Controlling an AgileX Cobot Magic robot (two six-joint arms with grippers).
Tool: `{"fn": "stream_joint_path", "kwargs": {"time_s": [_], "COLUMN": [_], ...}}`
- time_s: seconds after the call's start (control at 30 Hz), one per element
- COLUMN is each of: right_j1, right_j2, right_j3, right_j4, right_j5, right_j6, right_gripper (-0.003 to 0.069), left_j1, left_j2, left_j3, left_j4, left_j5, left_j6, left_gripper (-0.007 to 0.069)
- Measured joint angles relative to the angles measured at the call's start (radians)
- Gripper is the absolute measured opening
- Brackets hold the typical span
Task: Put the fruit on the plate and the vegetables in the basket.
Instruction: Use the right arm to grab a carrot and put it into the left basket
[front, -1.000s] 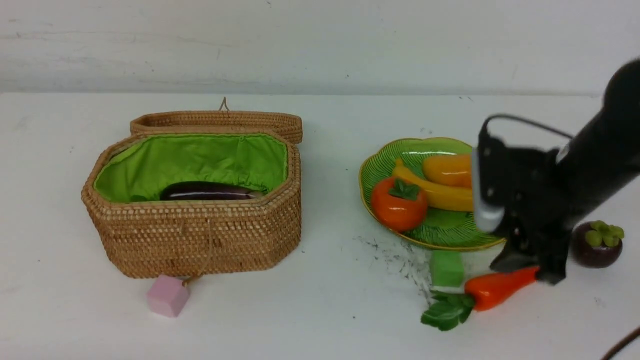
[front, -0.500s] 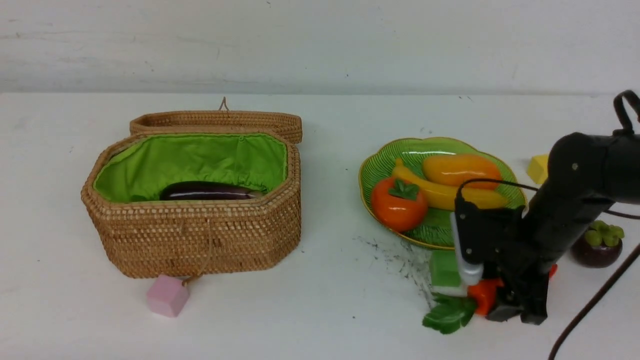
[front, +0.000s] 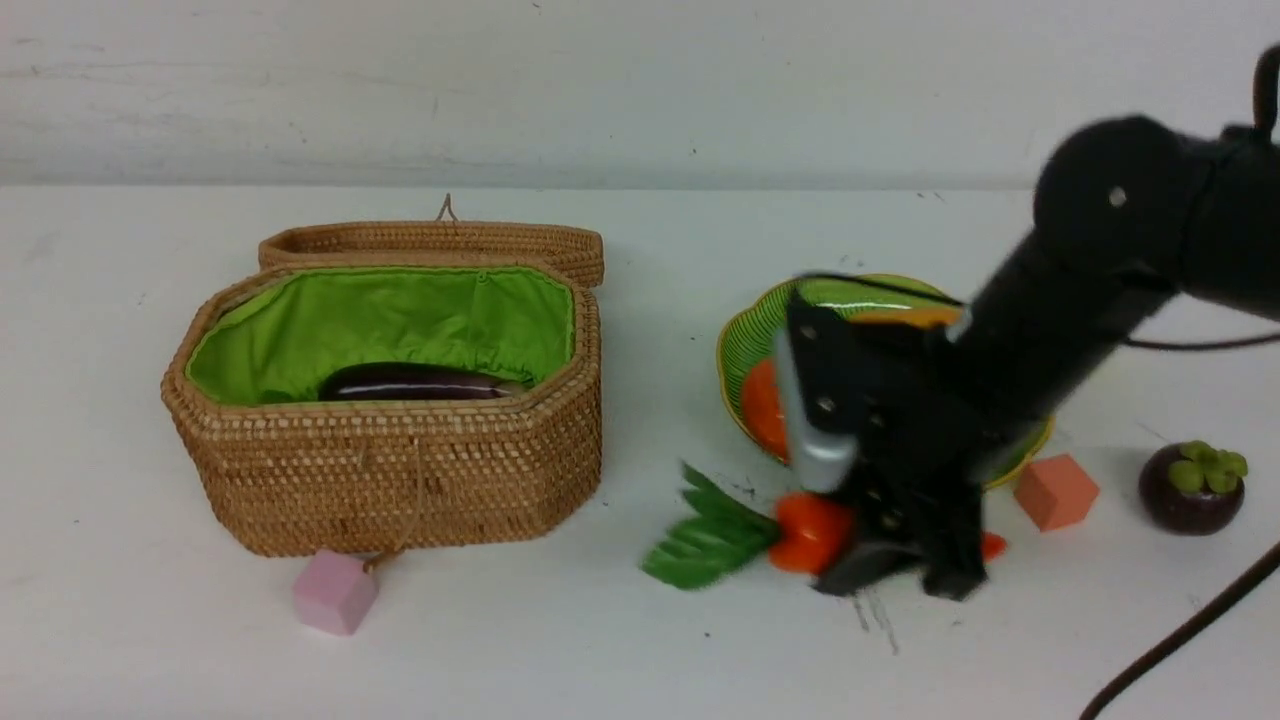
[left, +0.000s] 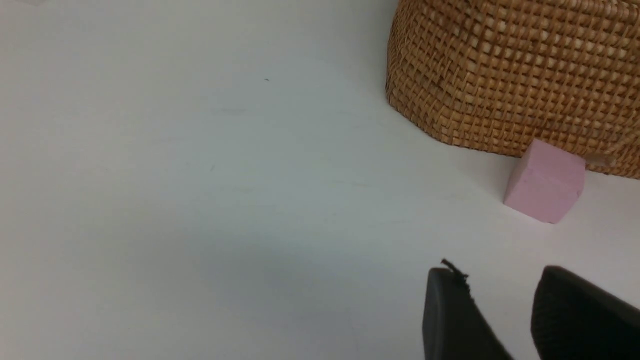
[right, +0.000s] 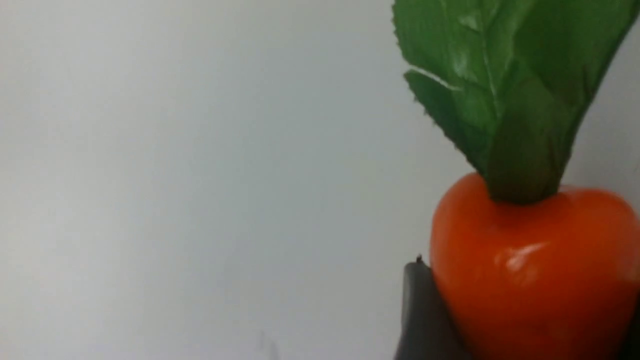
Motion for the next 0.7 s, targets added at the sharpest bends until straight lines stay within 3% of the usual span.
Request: {"fn": "stream_joint_path", "kwargs": {"time_s": [0.17, 0.33, 0.47, 0.7], "right_j1": [0.129, 0.155, 0.156, 0.156], "right_j2": [0.095, 0.346, 0.542, 0.635], "right_j3": [-0.312, -0.654, -0.848, -0.883], "right_j4": [0.227, 0.396, 0.428, 0.419], "right_j5": [-0.144, -0.236, -0.309, -0.370], "right_j6": [0.034, 0.051, 0.082, 0.210], "right_gripper": [0.0392, 0.0392, 0.0392, 0.0396], "left_j1": [0.000, 0.000, 0.000, 0.000], "left_j2": [0.000, 0.000, 0.000, 0.000], "left_j3": [0.000, 0.000, 0.000, 0.000], "left_j4": [0.000, 0.000, 0.000, 0.000], "left_j5": [0.000, 0.000, 0.000, 0.000], "left_j6": [0.000, 0.000, 0.000, 0.000], "left_gripper": [0.0239, 0.0239, 0.0239, 0.0239]}}
